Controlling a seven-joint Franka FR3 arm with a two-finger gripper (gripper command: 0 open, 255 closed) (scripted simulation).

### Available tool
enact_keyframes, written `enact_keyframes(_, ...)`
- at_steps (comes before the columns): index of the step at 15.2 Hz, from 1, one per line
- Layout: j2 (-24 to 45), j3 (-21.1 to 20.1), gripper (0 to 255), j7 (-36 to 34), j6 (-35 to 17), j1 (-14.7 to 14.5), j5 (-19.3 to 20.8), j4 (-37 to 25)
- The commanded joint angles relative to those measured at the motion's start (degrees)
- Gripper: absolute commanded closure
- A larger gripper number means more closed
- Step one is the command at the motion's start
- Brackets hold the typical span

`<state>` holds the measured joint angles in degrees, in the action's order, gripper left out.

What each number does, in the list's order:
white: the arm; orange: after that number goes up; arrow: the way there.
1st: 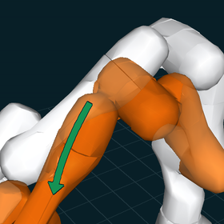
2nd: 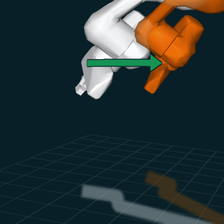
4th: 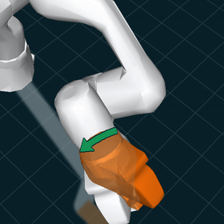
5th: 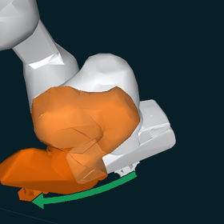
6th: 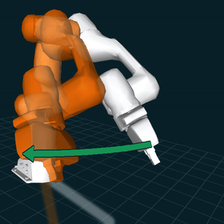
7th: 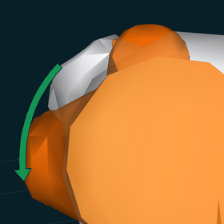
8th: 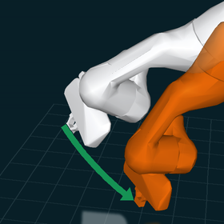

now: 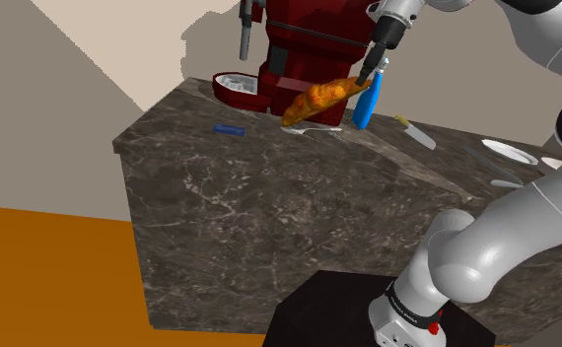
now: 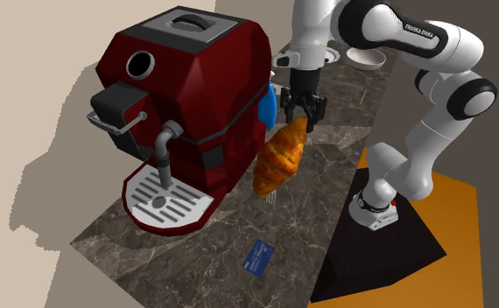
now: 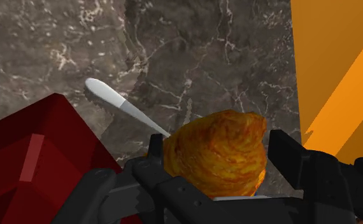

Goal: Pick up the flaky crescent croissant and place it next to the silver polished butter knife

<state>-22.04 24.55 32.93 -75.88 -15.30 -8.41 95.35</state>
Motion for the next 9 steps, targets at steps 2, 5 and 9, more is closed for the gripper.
enact_keyframes(2,1.7,0.5,255,-0.2,2.8,-0.3,-0.7,-4.4)
enact_keyframes(5,3.0,0.9,255,-0.3,4.7,-0.5,-1.2,-7.6)
enact_keyframes(9,-1.7,2.6,255,2.9,6.9,1.1,1.4,-4.8)
